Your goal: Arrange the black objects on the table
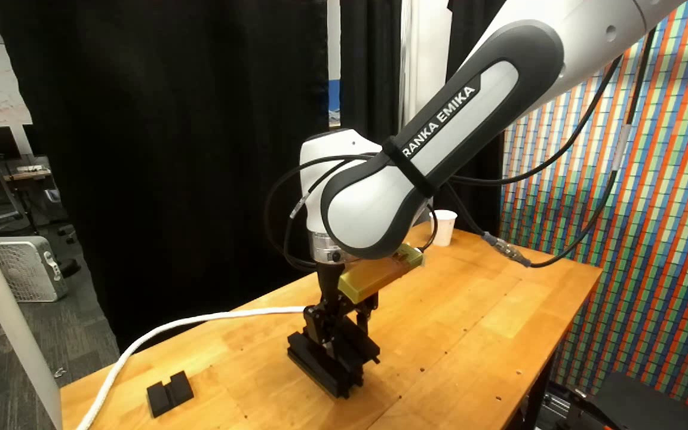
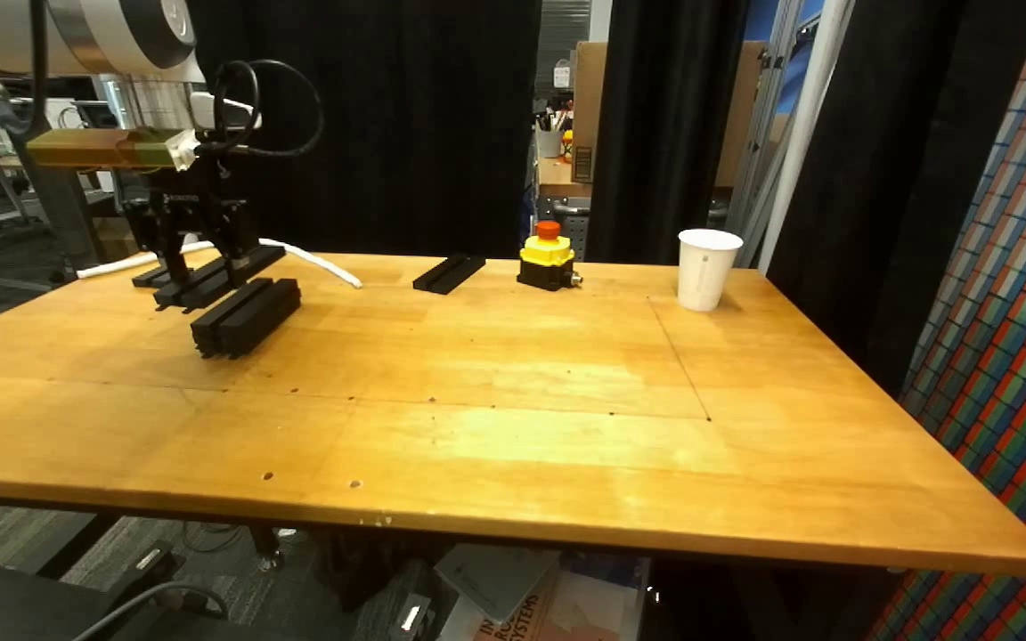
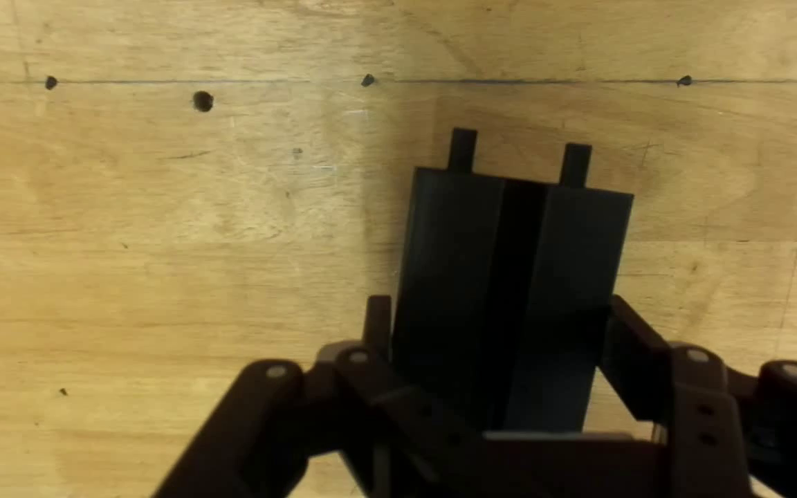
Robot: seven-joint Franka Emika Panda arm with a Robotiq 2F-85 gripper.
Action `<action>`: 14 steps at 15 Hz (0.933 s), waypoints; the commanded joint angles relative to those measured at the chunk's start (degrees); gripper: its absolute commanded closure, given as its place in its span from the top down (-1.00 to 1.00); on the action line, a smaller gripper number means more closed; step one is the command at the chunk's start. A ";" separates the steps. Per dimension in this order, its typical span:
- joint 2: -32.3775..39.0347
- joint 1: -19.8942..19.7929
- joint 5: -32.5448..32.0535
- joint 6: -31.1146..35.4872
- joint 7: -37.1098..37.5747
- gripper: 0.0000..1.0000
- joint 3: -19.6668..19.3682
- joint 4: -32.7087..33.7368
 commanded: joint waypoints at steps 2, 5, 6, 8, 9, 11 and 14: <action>1.08 -0.62 1.91 2.04 -6.52 -0.04 0.79 0.58; 3.03 -0.55 1.70 1.91 -8.82 -0.04 0.76 1.86; 3.87 -0.52 1.65 1.92 -9.48 -0.04 0.75 2.38; 5.26 -0.48 1.56 1.59 -10.51 -0.04 0.70 3.50; 5.87 -0.45 1.46 1.48 -10.90 -0.04 0.65 4.05; 6.78 -0.34 1.30 1.22 -11.51 -0.04 0.60 5.17; 7.95 -0.26 1.23 1.03 -12.29 -0.04 0.53 6.72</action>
